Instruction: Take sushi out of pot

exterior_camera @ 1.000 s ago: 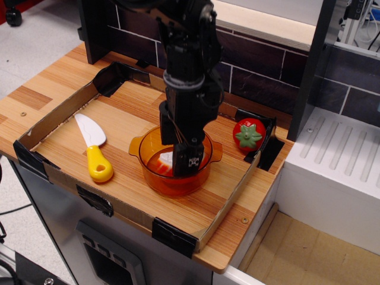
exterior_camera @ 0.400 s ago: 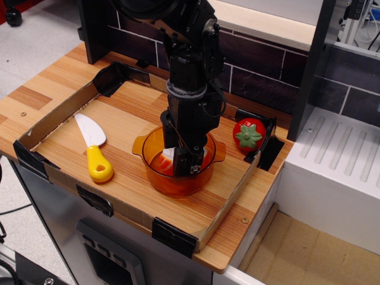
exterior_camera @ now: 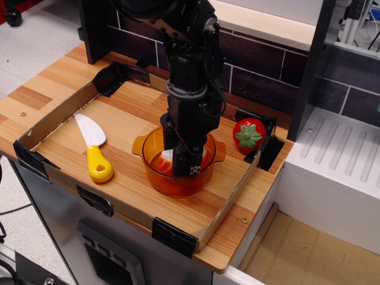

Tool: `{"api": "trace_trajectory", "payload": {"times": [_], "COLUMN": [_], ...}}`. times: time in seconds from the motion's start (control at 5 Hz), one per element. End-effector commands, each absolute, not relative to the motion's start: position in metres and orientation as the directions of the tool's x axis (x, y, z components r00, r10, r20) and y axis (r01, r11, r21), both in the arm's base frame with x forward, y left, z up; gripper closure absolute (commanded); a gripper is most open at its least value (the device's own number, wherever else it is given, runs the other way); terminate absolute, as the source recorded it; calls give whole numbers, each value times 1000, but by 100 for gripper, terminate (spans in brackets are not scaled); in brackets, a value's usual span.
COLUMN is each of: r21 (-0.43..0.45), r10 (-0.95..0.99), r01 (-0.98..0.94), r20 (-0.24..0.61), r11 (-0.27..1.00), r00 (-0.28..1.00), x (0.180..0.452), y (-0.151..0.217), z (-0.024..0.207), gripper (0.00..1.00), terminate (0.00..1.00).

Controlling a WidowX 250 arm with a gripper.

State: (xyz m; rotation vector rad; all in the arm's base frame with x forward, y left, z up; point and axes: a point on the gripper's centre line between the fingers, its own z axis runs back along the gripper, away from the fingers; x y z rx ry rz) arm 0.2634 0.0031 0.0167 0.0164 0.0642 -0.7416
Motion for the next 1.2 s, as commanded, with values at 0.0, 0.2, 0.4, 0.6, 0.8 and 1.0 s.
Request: {"api": "trace_trajectory", "payload": {"times": [0.0,0.2,0.4,0.6,0.8,1.0], "r21": [11,21,36,80,121,171], "r10": [-610,-545,-499,-468,-446,-407], "r01": [614,550,499,461,437,395], "r20": [133,174,150,128,71,40], "r11": [789,835,866,884,891,902], "r00": [781,820,854,875,892,912], "x": [280,290,302,310,320,326], "y": [30,47,67,90,112,132], "z": [106,127,118,100,70,49], "gripper": [100,100,100,100,100,100], "terminate": [0,0,0,0,0,0]}}
